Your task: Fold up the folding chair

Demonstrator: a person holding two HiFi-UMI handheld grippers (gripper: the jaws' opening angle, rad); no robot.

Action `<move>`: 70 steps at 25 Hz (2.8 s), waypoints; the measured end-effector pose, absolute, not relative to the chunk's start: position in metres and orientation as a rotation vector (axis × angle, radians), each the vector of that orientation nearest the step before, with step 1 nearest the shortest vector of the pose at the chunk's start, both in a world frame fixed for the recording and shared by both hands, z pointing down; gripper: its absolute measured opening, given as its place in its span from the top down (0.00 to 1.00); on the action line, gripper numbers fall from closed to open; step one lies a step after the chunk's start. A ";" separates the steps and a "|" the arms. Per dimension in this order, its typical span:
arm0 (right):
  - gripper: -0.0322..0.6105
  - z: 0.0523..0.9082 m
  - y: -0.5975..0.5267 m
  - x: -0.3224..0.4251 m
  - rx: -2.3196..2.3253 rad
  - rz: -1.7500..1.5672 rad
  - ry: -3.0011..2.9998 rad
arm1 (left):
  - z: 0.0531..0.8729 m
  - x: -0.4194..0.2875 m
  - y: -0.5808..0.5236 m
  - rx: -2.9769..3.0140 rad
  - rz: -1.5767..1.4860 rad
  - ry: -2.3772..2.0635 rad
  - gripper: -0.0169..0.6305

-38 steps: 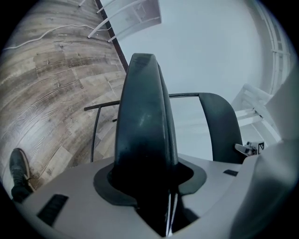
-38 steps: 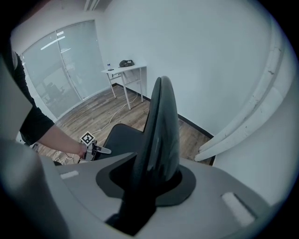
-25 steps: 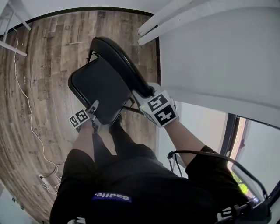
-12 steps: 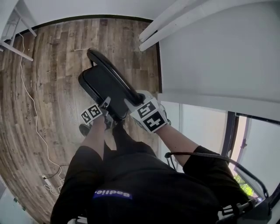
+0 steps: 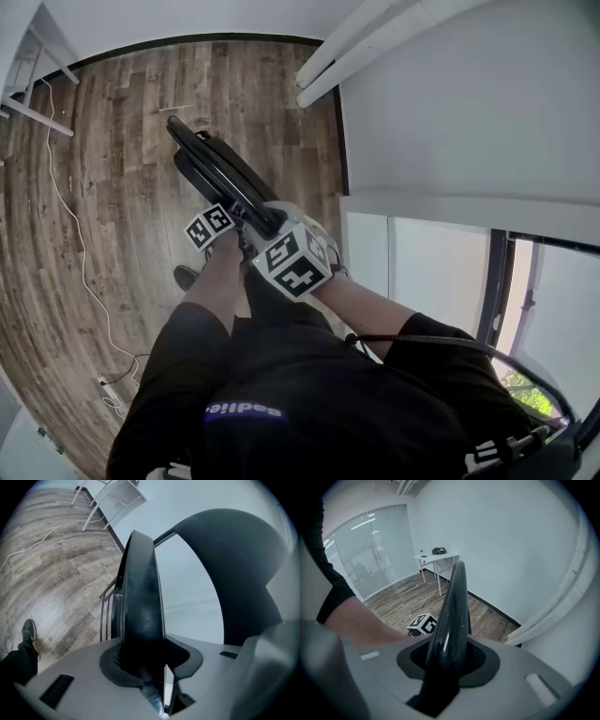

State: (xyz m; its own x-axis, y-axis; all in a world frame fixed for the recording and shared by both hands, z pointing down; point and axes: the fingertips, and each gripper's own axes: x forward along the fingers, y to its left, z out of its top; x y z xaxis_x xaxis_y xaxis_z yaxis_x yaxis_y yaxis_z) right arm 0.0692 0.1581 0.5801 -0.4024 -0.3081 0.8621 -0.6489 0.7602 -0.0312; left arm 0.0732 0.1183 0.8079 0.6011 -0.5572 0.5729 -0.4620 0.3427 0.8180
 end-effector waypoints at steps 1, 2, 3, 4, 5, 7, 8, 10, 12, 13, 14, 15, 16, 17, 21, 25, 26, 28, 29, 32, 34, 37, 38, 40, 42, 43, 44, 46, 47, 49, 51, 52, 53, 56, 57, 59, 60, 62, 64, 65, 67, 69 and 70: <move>0.80 0.580 0.160 0.068 0.719 0.452 -2.008 | 0.807 0.075 0.117 1.275 -0.068 -1.002 0.77; 0.80 0.579 0.161 0.068 0.719 0.449 -2.007 | 0.805 0.078 0.116 1.268 -0.060 -1.006 0.77; 0.80 0.579 0.160 0.068 0.718 0.446 -2.006 | 0.804 0.080 0.114 1.261 -0.052 -1.011 0.77; 0.80 0.578 0.159 0.069 0.718 0.442 -2.004 | 0.803 0.083 0.112 1.255 -0.046 -1.015 0.77; 0.80 0.577 0.158 0.069 0.717 0.438 -2.002 | 0.801 0.085 0.109 1.248 -0.040 -1.020 0.78; 0.80 0.576 0.156 0.071 0.719 0.432 -2.000 | 0.800 0.090 0.104 1.240 -0.026 -1.034 0.78; 0.80 0.576 0.156 0.071 0.720 0.428 -1.999 | 0.800 0.093 0.101 1.237 -0.018 -1.042 0.78; 0.80 0.577 0.156 0.073 0.722 0.418 -1.995 | 0.799 0.101 0.096 1.230 0.001 -1.055 0.78; 0.80 0.577 0.155 0.075 0.731 0.409 -1.989 | 0.798 0.107 0.093 1.218 0.021 -1.063 0.78; 0.82 0.577 0.154 0.077 0.738 0.410 -1.987 | 0.798 0.109 0.092 1.215 0.028 -1.064 0.78; 0.82 0.576 0.152 0.079 0.744 0.415 -1.987 | 0.797 0.110 0.091 1.214 0.032 -1.064 0.78; 0.82 0.575 0.149 0.081 0.749 0.421 -1.988 | 0.795 0.111 0.089 1.216 0.036 -1.063 0.78; 0.82 0.574 0.147 0.083 0.752 0.426 -1.990 | 0.794 0.113 0.088 1.219 0.041 -1.062 0.78; 0.82 0.573 0.145 0.085 0.754 0.432 -1.993 | 0.793 0.114 0.087 1.225 0.045 -1.061 0.78; 0.82 0.570 0.136 0.096 0.766 0.447 -1.995 | 0.793 0.118 0.083 1.265 0.063 -1.054 0.77; 0.82 0.569 0.126 0.108 0.788 0.467 -1.989 | 0.792 0.119 0.085 1.255 0.060 -1.022 0.77; 0.82 0.568 0.124 0.110 0.789 0.473 -1.988 | 0.791 0.119 0.087 1.248 0.056 -1.013 0.77; 0.82 0.567 0.122 0.113 0.796 0.474 -1.985 | 0.790 0.118 0.088 1.235 0.034 -0.996 0.77; 0.82 0.566 0.120 0.115 0.803 0.469 -1.983 | 0.789 0.118 0.088 1.229 0.015 -0.989 0.77; 0.84 0.564 0.116 0.120 0.822 0.459 -1.979 | 0.784 0.120 0.088 1.234 -0.025 -0.979 0.77; 0.84 0.563 0.115 0.123 0.822 0.463 -1.979 | 0.782 0.123 0.089 1.255 -0.019 -0.973 0.77; 0.84 0.562 0.113 0.124 0.820 0.470 -1.978 | 0.781 0.124 0.089 1.264 -0.001 -0.956 0.77; 0.84 0.562 0.112 0.123 0.821 0.470 -1.979 | 0.781 0.123 0.088 1.266 0.003 -0.952 0.77; 0.84 0.563 0.111 0.122 0.818 0.472 -1.981 | 0.782 0.122 0.087 1.271 0.004 -0.945 0.77; 0.84 0.563 0.112 0.122 0.813 0.474 -1.983 | 0.782 0.123 0.089 1.275 0.005 -0.939 0.78; 0.83 0.563 0.113 0.123 0.813 0.475 -1.984 | 0.782 0.123 0.090 1.278 0.010 -0.936 0.78; 0.83 0.563 0.113 0.123 0.813 0.477 -1.985 | 0.782 0.123 0.090 1.282 0.015 -0.932 0.78; 0.83 0.562 0.113 0.123 0.810 0.479 -1.987 | 0.781 0.123 0.092 1.287 0.019 -0.923 0.78; 0.83 0.561 0.113 0.123 0.808 0.479 -1.988 | 0.780 0.122 0.093 1.292 0.017 -0.919 0.78; 0.83 0.561 0.114 0.122 0.806 0.481 -1.989 | 0.779 0.120 0.094 1.294 0.009 -0.914 0.77; 0.83 0.561 0.113 0.122 0.803 0.482 -1.990 | 0.780 0.118 0.096 1.277 0.008 -0.910 0.77; 0.83 0.561 0.114 0.122 0.798 0.479 -1.989 | 0.781 0.117 0.097 1.270 0.011 -0.910 0.77; 0.83 0.561 0.114 0.122 0.793 0.474 -1.988 | 0.781 0.116 0.099 1.265 0.015 -0.912 0.77; 0.83 0.560 0.116 0.122 0.785 0.463 -1.984 | 0.780 0.117 0.102 1.259 0.020 -0.916 0.77; 0.83 0.560 0.116 0.123 0.787 0.464 -1.986 | 0.780 0.117 0.102 1.264 0.021 -0.918 0.77; 0.83 0.559 0.112 0.126 0.797 0.468 -1.989 | 0.777 0.117 0.099 1.288 0.025 -0.926 0.77; 0.83 0.559 0.110 0.128 0.803 0.470 -1.990 | 0.775 0.116 0.097 1.304 0.027 -0.930 0.76; 0.83 0.559 0.105 0.132 0.814 0.477 -1.988 | 0.771 0.112 0.096 1.330 0.024 -0.930 0.73; 0.83 0.559 0.101 0.139 0.824 0.482 -1.987 | 0.766 0.104 0.098 1.359 0.020 -0.925 0.70; 0.84 0.558 0.100 0.142 0.829 0.482 -1.988 | 0.763 0.098 0.100 1.378 0.026 -0.926 0.69; 0.84 0.558 0.096 0.146 0.834 0.475 -1.990 | 0.757 0.083 0.105 1.420 0.060 -0.938 0.69; 0.84 0.557 0.094 0.149 0.828 0.470 -1.990 | 0.748 0.067 0.114 1.451 0.090 -0.950 0.69; 0.84 0.557 0.093 0.150 0.823 0.468 -1.993 | 0.742 0.059 0.118 1.463 0.102 -0.957 0.69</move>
State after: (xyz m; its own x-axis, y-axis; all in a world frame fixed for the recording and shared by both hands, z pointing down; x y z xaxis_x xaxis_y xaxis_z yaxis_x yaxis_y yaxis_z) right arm 0.1504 0.0926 0.5569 -0.3719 -0.3658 0.8531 -0.7075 0.7067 -0.0054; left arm 0.0591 0.1183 0.7425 0.6435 -0.4816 0.5949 -0.5960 0.1725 0.7842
